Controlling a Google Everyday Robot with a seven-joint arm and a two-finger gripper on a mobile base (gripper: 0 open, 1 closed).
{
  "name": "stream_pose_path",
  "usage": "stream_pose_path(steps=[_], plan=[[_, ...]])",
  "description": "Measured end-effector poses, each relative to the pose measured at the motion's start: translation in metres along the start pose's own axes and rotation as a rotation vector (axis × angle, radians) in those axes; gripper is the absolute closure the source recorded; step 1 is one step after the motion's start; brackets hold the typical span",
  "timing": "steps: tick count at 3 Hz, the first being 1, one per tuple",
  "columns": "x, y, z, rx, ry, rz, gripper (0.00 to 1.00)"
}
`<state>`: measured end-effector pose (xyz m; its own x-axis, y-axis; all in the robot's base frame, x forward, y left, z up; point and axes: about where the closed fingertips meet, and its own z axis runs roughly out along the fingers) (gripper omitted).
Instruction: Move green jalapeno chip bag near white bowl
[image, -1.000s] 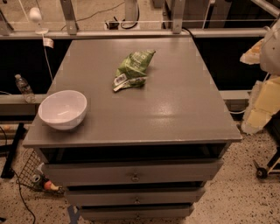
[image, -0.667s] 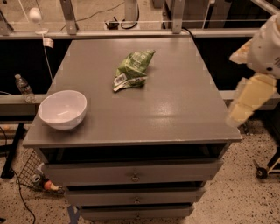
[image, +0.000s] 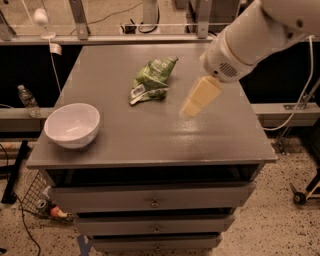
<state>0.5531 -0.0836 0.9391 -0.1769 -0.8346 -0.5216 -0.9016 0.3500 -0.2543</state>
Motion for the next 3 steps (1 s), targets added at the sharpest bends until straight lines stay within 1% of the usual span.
stream_pose_path(steps=[1,2,3], plan=[[-0.015,-0.016,-0.001,0.062,-0.055,0.091,0.0],[-0.015,-0.016,-0.001,0.062,-0.055,0.091,0.0],[-0.035,-0.037,0.028,0.113,-0.056,0.092,0.0]])
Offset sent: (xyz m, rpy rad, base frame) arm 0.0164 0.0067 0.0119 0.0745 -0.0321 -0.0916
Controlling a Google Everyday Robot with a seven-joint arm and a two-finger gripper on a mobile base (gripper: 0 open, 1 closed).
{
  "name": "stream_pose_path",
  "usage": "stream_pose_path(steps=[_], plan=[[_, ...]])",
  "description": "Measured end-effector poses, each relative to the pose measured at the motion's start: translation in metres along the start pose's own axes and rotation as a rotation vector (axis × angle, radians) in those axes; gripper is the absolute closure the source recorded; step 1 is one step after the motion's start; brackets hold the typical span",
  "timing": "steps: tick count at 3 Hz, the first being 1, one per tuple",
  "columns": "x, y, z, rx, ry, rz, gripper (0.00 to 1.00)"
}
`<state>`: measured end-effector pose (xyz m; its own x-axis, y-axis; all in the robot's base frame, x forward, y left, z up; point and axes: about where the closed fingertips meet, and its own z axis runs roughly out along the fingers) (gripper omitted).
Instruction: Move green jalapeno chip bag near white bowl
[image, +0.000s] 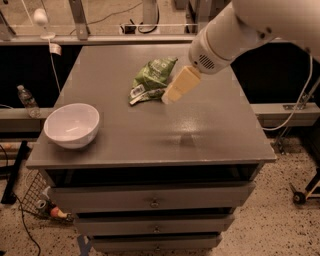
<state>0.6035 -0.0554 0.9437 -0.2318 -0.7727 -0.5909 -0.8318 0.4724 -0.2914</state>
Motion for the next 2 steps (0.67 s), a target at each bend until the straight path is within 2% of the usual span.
stream_pose_path(steps=[1,2], plan=[[-0.017,-0.015,0.027,0.047,-0.008,0.049,0.0],[-0.036,-0.014,0.056,0.059,0.007,0.075,0.0]])
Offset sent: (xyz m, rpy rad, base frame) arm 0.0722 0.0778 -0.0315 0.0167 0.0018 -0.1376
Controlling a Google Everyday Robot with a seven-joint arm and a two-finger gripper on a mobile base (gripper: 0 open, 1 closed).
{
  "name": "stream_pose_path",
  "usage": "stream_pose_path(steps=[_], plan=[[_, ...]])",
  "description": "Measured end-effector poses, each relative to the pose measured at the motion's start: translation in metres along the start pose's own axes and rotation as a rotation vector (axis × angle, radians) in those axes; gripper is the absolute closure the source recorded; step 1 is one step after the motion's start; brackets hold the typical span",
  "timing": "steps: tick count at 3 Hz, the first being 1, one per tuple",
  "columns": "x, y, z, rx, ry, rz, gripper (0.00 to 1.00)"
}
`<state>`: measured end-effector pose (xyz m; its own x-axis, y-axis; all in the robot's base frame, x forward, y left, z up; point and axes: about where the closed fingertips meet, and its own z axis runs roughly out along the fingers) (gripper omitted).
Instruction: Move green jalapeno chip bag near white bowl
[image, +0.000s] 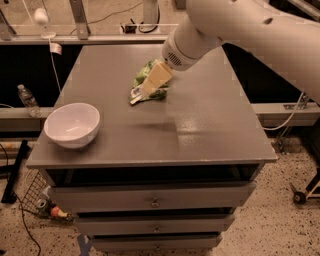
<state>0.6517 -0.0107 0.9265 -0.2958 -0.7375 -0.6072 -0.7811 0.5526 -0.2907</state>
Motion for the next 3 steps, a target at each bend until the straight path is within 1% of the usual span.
stream_pose_path(steps=[1,2,3], plan=[[-0.013,0.011,0.028,-0.023,0.017,0.005,0.0],[-0.016,0.014,0.05,-0.031,0.043,0.012,0.0],[-0.017,0.007,0.065,-0.029,0.055,0.03,0.0]])
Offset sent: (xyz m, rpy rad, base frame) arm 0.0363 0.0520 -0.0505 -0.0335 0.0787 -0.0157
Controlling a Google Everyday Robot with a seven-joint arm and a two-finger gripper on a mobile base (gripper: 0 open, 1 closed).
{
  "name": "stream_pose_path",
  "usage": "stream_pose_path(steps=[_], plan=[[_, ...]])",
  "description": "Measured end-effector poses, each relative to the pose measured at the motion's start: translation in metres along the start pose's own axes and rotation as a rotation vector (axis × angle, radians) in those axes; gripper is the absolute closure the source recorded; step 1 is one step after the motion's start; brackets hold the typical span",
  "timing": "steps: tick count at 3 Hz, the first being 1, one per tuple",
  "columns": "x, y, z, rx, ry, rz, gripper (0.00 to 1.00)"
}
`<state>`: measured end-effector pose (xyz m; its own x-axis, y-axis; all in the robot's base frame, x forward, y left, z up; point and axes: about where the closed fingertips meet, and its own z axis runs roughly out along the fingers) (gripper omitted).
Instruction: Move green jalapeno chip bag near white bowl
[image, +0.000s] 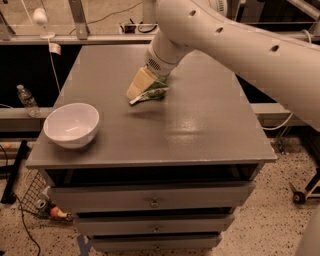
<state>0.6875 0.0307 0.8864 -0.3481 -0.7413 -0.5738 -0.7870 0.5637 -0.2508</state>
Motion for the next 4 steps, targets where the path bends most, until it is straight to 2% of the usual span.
stream_pose_path(steps=[1,3,4], plan=[[0.001,-0.006,0.01,0.0,0.002,0.013,0.17],[0.008,-0.017,0.013,-0.009,-0.02,0.042,0.65],[0.005,-0.023,0.003,-0.061,-0.105,0.064,0.88]])
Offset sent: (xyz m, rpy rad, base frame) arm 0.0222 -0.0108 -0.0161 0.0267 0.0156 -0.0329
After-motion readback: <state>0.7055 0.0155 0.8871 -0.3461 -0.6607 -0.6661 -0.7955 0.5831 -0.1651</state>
